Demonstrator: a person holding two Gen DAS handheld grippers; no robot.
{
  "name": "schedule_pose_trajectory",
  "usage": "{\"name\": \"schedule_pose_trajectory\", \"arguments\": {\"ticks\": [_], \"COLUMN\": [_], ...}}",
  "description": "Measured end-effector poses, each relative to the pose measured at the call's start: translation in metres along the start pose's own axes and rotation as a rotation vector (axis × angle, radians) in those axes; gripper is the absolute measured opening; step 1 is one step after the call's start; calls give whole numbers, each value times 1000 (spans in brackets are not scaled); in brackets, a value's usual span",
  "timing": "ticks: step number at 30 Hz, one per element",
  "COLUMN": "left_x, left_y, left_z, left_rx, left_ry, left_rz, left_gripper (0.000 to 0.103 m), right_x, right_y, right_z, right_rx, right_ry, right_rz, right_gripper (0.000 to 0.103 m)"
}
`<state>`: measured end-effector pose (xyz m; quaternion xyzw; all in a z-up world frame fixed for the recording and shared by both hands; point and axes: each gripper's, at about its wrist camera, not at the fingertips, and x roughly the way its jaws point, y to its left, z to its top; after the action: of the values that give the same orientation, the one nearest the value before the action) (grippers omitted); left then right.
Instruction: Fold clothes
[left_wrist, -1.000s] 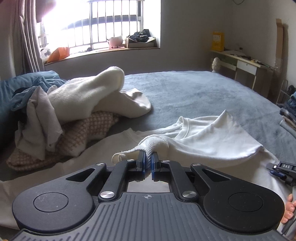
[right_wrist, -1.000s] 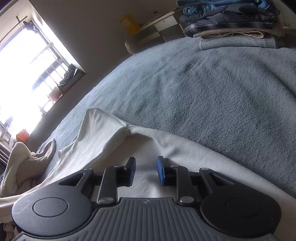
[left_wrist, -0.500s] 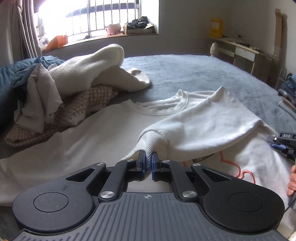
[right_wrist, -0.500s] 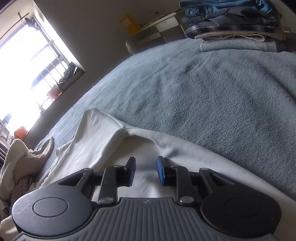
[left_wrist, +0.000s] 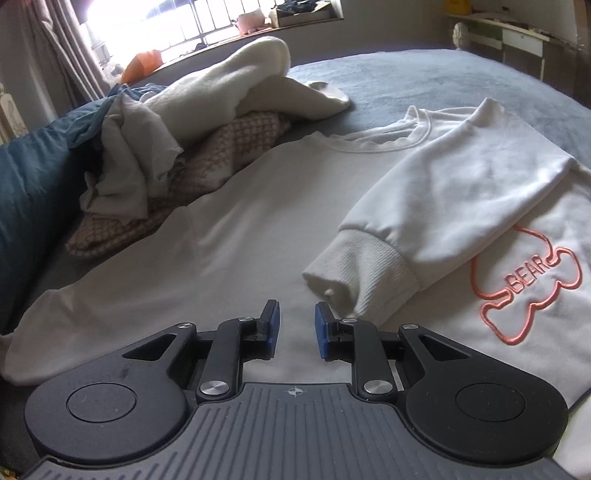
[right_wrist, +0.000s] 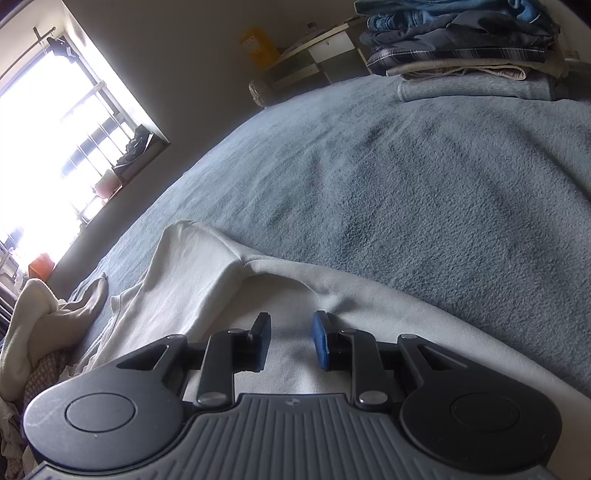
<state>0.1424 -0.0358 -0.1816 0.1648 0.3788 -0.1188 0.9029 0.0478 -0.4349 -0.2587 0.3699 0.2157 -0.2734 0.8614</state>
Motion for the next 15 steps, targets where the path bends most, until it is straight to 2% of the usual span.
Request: {"name": "schedule_pose_trajectory", "arguments": {"ticks": [1,4,7,8,10,13,14,15], "left_x": [-1,0,15,25,45,64,66,67], "left_y": [4,19,32,33,33,25,24,22], "left_z": [1,8,19,22,27,27,26,24], "left_rx": [-20,-138,-306,-332,-372,-330,-314,-299], "left_ry": [-6,-26,-36,-14,40,75,70,62], "left_rz": [0,-49,-146,-176,-231,-250,-257,-264], "left_gripper": [22,33,52,54,54,50,34,24], "right_x": [0,0,-1,-1,-1,0,0,1], "right_y": [0,1,2,3,3,3,3,4], "right_z": [0,-1,-1,-1,-2,-2,-2,-2], "right_rx": [0,1,-7,-10,-20,-34,-38,-44], "right_ry": [0,0,0,-1,-1,-3,-4,-4], "right_rz": [0,-2,-6,-7,-11,-14,-15,-16], "right_gripper": [26,26,26,26,26,26,26,26]}}
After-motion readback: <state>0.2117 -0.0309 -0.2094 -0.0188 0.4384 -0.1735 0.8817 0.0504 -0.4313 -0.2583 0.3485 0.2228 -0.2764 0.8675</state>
